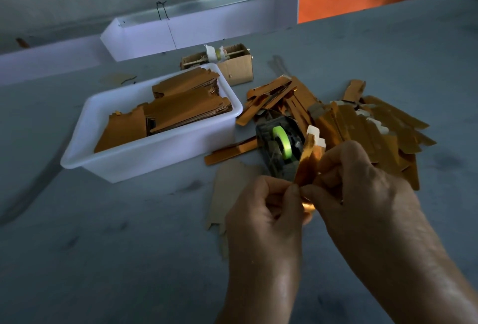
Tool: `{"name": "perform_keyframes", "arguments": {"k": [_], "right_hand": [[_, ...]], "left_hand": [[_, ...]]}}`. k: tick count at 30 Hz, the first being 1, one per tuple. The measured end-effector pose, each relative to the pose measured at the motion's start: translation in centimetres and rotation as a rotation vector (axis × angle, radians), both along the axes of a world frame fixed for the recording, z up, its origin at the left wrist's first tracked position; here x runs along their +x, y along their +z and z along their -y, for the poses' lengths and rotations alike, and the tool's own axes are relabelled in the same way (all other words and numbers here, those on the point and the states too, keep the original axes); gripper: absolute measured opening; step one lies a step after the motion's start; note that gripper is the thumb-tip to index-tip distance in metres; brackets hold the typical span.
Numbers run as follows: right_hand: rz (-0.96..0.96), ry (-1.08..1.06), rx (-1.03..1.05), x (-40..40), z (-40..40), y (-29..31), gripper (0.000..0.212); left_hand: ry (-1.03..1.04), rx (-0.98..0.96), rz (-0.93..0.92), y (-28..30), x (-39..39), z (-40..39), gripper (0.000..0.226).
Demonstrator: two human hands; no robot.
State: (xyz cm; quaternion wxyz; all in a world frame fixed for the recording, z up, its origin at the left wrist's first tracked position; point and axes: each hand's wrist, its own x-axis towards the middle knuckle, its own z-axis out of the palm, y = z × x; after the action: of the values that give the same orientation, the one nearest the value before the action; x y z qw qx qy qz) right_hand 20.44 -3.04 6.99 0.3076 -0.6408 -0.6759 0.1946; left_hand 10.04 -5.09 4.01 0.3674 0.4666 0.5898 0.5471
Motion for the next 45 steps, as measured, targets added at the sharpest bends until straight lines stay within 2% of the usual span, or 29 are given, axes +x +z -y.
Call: {"name": "perform_keyframes", "arguments": {"k": [5,10,12,15,20,23,24,26,29,30,31,32,34,37,42,44,45], "right_hand": [[0.027,-0.058,0.047,0.2,0.3,-0.2,0.051],[-0.314,0.072,-0.146,0.5,-0.1,-1.5,0.051],[-0.423,0.113,-0.212,0.6,-0.3,-2.1,0.043],[-0.467,0.201,-0.273,0.3,-0.4,-2.4,0.011],[-0.466,0.283,-0.256,0.2,-0.5,-2.8,0.019],[-0.469,0.268,-0.237,0.3,-0.5,-2.7,0.021],[-0.435,0.247,-0.200,0.6,-0.7,-2.7,0.019],[-0.301,0.147,-0.036,1.8,-1.7,-2.4,0.018],[-0.050,-0.101,0.220,4.9,-5.3,-1.8,0.008],[0.022,-0.190,0.230,5.7,-6.6,-1.6,0.014],[0.087,-0.271,0.204,6.4,-7.6,-1.5,0.027],[0.120,-0.334,0.188,6.6,-8.1,-1.6,0.038],[0.061,-0.368,0.239,6.0,-7.5,-1.7,0.039],[-0.041,-0.202,0.323,4.1,-5.0,-2.4,0.017],[-0.101,-0.094,0.212,2.6,-2.4,-3.5,0.024],[-0.131,-0.066,0.173,2.4,-2.2,-3.3,0.025],[-0.159,-0.047,0.160,2.2,-2.1,-3.1,0.024]], "left_hand": [[-0.035,-0.041,0.064,0.4,-0.9,0.2,0.010],[-0.048,-0.090,0.122,0.0,-1.5,0.2,0.011],[-0.063,-0.119,0.137,-0.2,-1.7,0.2,0.011],[-0.048,-0.175,0.178,-0.5,-2.1,0.4,0.014],[-0.052,-0.211,0.233,-1.0,-2.9,0.2,0.019],[-0.154,-0.216,0.282,-0.6,-3.3,0.1,0.014],[-0.182,-0.219,0.238,-0.6,-3.5,-0.1,0.016],[-0.101,-0.211,-0.006,-1.3,-4.4,-0.4,0.027],[0.136,-0.251,-0.664,-2.3,-6.2,-1.6,0.033],[0.148,-0.323,-0.880,-2.8,-6.7,-2.1,0.043],[0.142,-0.420,-1.021,-3.2,-7.1,-2.6,0.053],[0.135,-0.517,-1.075,-3.5,-7.3,-3.1,0.061],[0.129,-0.598,-0.955,-3.9,-7.9,-4.1,0.062],[0.093,-0.593,-0.726,-4.1,-9.0,-5.3,0.046],[0.132,-0.498,-0.633,-4.1,-10.6,-5.0,0.025],[0.140,-0.467,-0.508,-4.0,-10.7,-4.3,0.023],[0.134,-0.453,-0.385,-3.7,-10.7,-3.9,0.022]]}}
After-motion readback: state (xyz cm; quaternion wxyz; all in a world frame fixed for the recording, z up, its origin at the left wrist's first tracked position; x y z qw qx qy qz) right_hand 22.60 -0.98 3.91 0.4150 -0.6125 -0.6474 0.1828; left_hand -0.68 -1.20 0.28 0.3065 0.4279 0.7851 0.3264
